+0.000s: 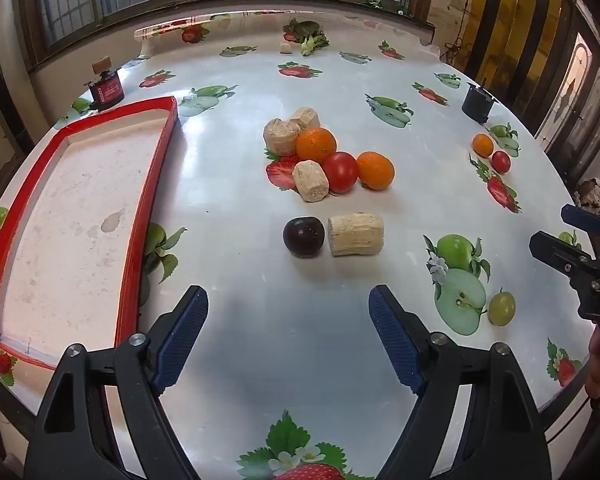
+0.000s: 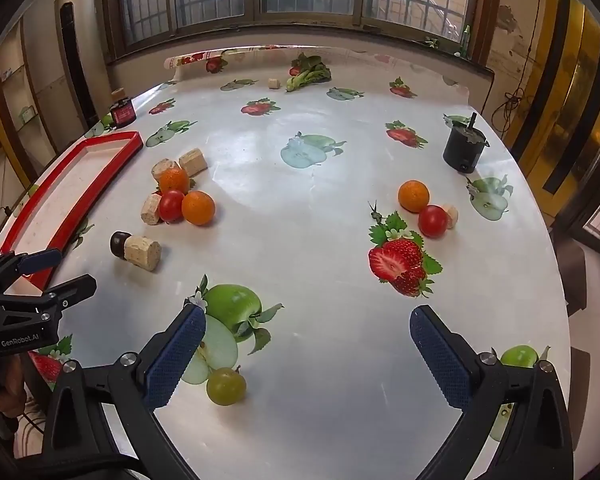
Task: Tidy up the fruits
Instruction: 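Grasp the dark plum with the left tool while the right tool grasps the green grape, then carry the plum and grape over the red tray with both tools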
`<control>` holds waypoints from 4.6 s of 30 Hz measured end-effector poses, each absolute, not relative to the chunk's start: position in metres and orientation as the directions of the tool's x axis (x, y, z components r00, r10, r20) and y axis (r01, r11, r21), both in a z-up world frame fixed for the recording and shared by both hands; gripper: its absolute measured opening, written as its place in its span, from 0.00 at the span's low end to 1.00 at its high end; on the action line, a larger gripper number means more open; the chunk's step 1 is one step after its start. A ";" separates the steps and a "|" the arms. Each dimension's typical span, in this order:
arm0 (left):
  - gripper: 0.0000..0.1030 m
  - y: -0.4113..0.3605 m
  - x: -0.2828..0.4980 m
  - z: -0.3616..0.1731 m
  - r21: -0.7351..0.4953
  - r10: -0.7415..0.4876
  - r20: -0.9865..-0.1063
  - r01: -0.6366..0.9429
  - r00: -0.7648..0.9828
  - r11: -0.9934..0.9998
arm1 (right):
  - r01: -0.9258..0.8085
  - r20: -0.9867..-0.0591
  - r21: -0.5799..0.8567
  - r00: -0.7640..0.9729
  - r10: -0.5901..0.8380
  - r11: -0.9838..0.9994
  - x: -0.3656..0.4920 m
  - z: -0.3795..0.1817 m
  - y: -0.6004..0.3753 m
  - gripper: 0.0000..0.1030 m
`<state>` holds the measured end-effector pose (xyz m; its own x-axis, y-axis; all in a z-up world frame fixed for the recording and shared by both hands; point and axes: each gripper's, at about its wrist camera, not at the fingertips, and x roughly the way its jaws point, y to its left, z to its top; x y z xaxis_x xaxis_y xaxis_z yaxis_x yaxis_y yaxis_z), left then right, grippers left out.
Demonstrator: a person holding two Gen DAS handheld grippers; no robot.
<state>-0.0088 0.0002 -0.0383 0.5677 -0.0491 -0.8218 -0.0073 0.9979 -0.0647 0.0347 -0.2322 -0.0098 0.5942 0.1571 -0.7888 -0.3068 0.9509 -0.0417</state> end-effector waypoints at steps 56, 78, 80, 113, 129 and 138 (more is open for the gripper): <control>0.22 0.001 0.043 -0.059 -0.115 -0.149 -0.860 0.100 0.487 0.988 | -0.478 -0.857 0.102 0.403 0.321 0.873 0.017 -0.061 -0.206 0.26; 0.23 0.046 -0.004 -0.013 -0.109 -0.096 -0.791 0.015 0.604 0.994 | -0.550 -0.818 0.120 0.417 0.396 0.826 0.014 -0.030 -0.166 0.26; 0.23 0.056 -0.007 -0.011 -0.109 -0.082 -0.786 -0.006 0.612 0.994 | -0.565 -0.813 0.128 0.411 0.412 0.815 0.013 -0.027 -0.157 0.26; 0.23 0.150 -0.034 -0.005 -0.128 0.025 -0.761 -0.187 0.648 0.974 | -0.735 -0.778 0.149 0.326 0.537 0.662 0.016 -0.004 -0.042 0.26; 0.23 0.199 -0.043 -0.015 -0.110 0.094 -0.778 -0.283 0.621 0.953 | -0.783 -0.757 0.217 0.242 0.607 0.583 0.040 -0.003 0.019 0.26; 0.23 0.221 -0.046 -0.027 -0.113 0.112 -0.798 -0.329 0.593 0.938 | -0.811 -0.765 0.243 0.176 0.619 0.532 0.055 -0.016 0.071 0.26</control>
<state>-0.0459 0.2214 -0.0266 0.5926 0.1121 -0.7977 -0.3292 0.9375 -0.1128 0.0547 0.0707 -0.0164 0.1764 0.6190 -0.7653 -0.8111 0.5319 0.2432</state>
